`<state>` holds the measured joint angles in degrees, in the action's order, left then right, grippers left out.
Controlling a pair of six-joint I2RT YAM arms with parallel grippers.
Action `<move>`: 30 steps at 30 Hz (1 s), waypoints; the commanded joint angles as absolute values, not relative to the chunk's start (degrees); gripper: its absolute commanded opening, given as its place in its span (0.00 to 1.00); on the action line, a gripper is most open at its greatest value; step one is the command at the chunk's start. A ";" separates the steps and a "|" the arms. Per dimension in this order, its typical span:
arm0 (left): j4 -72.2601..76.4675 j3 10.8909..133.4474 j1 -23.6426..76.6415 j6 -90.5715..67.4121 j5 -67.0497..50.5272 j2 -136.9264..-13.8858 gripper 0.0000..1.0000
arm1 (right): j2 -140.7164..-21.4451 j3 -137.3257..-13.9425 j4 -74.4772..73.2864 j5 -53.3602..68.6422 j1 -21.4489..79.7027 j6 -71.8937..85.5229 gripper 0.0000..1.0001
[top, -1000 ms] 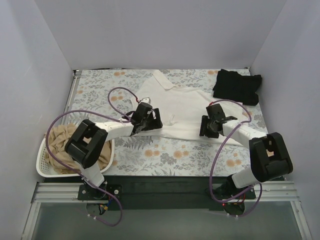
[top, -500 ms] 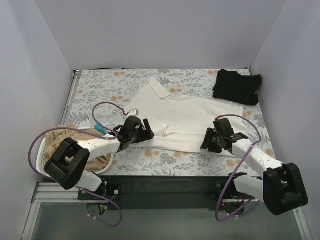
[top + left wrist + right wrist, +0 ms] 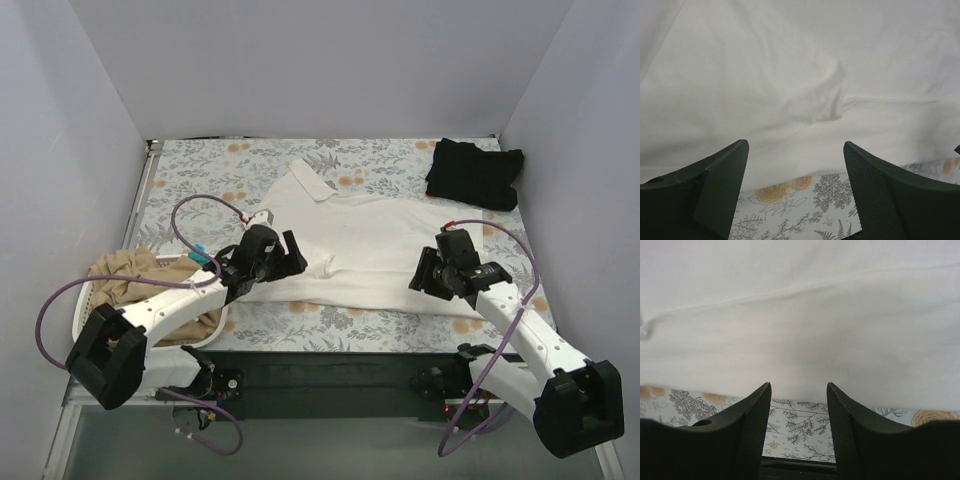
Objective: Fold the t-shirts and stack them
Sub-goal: Fold the tshirt
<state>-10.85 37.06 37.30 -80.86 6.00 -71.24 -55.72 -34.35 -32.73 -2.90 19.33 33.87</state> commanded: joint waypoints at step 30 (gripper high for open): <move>-15.37 26.02 51.49 -96.48 11.69 -70.85 0.72 | -61.97 -29.97 -31.72 13.01 -12.38 22.94 0.54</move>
<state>-5.15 28.29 49.28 -90.43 10.87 -72.64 -64.38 -29.74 -28.99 10.13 -10.26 23.92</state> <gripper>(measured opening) 0.716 0.536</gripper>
